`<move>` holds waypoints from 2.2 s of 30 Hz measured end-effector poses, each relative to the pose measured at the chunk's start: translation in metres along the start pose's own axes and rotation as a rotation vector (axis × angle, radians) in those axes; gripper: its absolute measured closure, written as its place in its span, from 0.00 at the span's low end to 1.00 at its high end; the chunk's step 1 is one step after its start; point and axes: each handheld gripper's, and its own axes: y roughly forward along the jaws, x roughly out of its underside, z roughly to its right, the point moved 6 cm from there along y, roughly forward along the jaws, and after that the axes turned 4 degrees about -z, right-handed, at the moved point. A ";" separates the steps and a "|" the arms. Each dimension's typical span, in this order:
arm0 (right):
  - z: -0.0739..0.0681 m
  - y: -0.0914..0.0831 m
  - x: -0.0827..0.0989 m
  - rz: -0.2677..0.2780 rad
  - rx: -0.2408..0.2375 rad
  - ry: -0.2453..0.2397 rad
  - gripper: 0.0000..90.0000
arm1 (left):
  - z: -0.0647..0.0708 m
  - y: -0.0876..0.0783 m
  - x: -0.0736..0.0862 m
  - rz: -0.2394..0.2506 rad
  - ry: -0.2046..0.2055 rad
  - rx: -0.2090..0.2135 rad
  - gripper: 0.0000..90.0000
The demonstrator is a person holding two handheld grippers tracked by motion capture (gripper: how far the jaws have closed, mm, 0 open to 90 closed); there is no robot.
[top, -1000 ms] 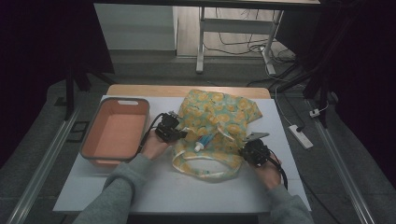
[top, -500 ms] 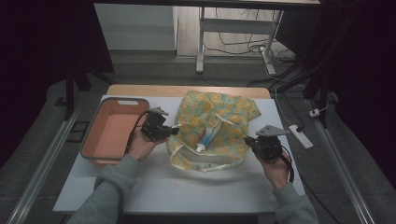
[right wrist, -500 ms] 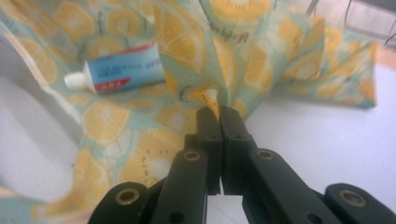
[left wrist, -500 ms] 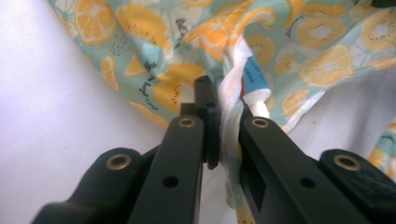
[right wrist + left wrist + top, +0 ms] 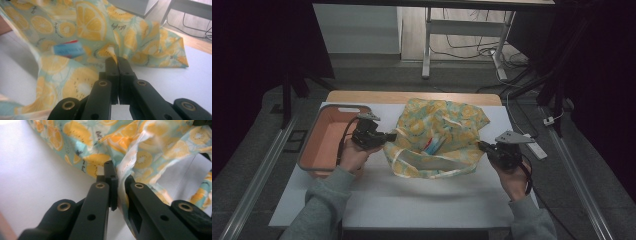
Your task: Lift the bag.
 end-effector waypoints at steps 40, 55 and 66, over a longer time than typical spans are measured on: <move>0.008 -0.061 -0.114 0.317 -0.045 -0.012 0.98 | 0.023 -0.091 -0.044 0.244 0.060 0.049 0.98; 0.023 -0.073 -0.145 0.371 -0.009 0.018 0.99 | 0.034 -0.102 -0.071 0.279 0.099 0.039 0.98; 0.047 -0.013 -0.127 0.227 0.015 0.071 0.98 | -0.009 -0.055 -0.068 0.195 -0.002 0.009 0.98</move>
